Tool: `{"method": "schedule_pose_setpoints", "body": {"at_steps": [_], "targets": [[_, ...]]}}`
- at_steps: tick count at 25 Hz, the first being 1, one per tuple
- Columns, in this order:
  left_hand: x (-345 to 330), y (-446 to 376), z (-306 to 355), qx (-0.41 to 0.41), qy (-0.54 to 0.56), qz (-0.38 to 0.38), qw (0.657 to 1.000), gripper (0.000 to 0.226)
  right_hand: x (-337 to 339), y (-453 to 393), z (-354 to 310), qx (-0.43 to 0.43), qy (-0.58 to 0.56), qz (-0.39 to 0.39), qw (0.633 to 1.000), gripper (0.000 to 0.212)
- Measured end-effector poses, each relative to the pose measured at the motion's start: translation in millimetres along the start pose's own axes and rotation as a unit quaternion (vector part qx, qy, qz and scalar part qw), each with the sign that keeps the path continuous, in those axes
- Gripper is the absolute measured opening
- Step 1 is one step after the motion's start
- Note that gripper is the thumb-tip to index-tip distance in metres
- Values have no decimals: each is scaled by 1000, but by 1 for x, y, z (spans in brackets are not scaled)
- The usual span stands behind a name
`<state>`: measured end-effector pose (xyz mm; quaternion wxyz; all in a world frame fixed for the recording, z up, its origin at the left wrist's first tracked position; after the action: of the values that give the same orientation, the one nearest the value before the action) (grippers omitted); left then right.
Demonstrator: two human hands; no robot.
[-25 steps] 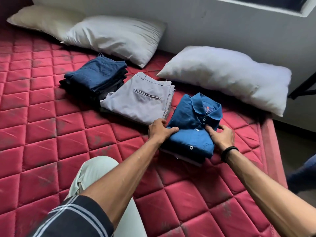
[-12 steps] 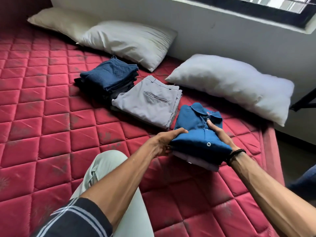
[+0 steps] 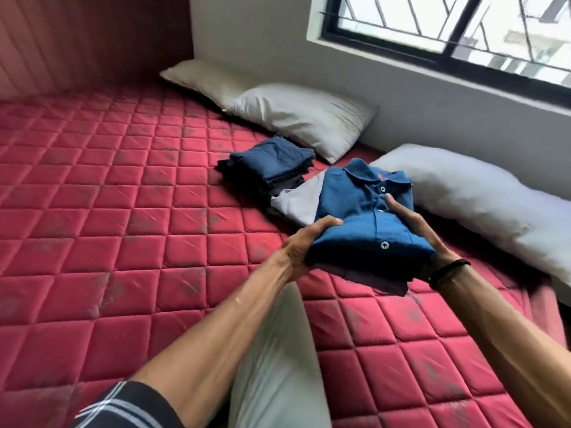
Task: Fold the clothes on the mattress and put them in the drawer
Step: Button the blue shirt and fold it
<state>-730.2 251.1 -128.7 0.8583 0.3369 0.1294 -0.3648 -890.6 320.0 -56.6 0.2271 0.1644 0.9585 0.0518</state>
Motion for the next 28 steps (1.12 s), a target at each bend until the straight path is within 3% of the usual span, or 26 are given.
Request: {"method": "schedule_pose_setpoints", "body": {"at_steps": [4,8,12,17,20,22,26,28], "targets": [[78,82,37,-67,16,40,997,23,-124,-7,18,2,40,-87,995,31],[197,193,53,-164,11,198,966,49,-261,-33,90,-40,76,-171,982,40],[328,321,28,-204,14,387,899,44,-412,-25,196,-116,97,-309,939,37],[450,438,-21,-213,-7,502,838,57,-546,1,311,-166,110,-414,888,41],[493,469,-51,-220,13,536,815,66,-589,8,357,-163,148,-447,867,39],[519,474,-77,-190,28,549,813,71,-599,5,393,-172,172,-465,852,50],[544,469,-110,-18,-17,628,778,74,-587,-21,462,-154,246,-402,868,61],[549,467,-110,-3,17,655,755,65,-588,-26,468,-151,268,-378,873,69]]}}
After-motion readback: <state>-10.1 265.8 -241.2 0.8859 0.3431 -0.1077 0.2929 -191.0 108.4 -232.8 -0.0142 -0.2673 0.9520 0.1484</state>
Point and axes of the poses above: each hand's wrist, its own y-axis away from the middle knuckle, its own x-axis out of the back of the hand, z = x × y, the point moved 4 cm from there along -y, towards the middle knuckle, and after that the axes turned 10 degrees about x, right-handed, at the moved point
